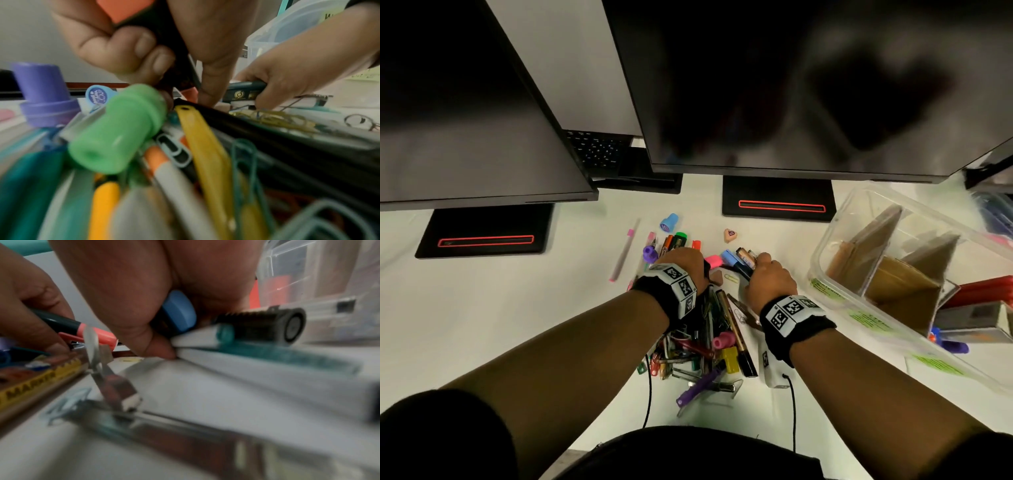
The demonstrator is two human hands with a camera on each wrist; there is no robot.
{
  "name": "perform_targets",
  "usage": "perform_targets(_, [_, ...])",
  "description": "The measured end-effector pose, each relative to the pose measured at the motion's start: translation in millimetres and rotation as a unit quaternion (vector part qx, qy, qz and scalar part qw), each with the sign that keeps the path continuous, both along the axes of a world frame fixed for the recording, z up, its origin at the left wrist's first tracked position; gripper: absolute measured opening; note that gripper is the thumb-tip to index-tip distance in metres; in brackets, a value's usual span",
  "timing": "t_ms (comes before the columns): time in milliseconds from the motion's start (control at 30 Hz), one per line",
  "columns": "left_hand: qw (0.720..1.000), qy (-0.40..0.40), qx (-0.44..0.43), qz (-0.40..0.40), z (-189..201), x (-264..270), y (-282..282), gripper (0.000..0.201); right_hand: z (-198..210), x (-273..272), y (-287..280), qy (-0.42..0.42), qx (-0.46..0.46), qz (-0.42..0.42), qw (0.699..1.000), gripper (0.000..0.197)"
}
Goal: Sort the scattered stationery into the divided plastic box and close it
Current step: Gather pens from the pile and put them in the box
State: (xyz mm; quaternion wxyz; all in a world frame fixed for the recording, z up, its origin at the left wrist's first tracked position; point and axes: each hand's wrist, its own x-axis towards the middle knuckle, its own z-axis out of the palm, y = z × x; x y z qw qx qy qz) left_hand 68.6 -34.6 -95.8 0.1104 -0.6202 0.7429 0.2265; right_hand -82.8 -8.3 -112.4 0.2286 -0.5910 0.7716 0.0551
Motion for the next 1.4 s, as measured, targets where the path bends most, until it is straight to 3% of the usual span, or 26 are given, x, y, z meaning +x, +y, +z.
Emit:
perform_targets(333, [1.000, -0.015, -0.005, 0.021, -14.0, -12.2, 1.6, 0.025, 30.3, -13.1, 6.4, -0.105, 0.009, -0.017, 0.994, 0.028])
perform_targets(533, [0.997, 0.004, 0.032, 0.063, -18.8, -10.1, -2.6, 0.031, 38.2, -24.9, 16.7, -0.261, 0.041, -0.120, 0.957, 0.022])
perform_targets(733, [0.994, 0.044, 0.042, 0.091, -14.3, -4.0, -4.0, 0.031, 33.7, -22.7, 33.5, -0.226, 0.082, -0.024, 0.970, 0.030])
perform_targets(933, [0.983, 0.086, 0.053, 0.155, -5.7, 9.8, -8.1, 0.023, 19.9, -1.9, 56.6, -0.140, 0.043, 0.022, 0.989, 0.037])
perform_targets(1100, [0.973, 0.151, 0.042, 0.166, 0.4, 21.5, -6.1, 0.037, 20.1, 8.0, 63.3, -0.103, 0.023, 0.062, 0.992, 0.037])
perform_targets(1267, [0.969, 0.164, 0.041, 0.181, 6.8, 25.8, -2.8, 0.026, 25.0, 3.6, 60.3, -0.118, 0.023, 0.038, 0.992, 0.039])
perform_targets(1400, [0.958, 0.201, 0.029, 0.205, 11.4, 27.9, -1.8, 0.029, 34.9, -5.3, 53.6, -0.157, -0.011, -0.011, 0.987, 0.040])
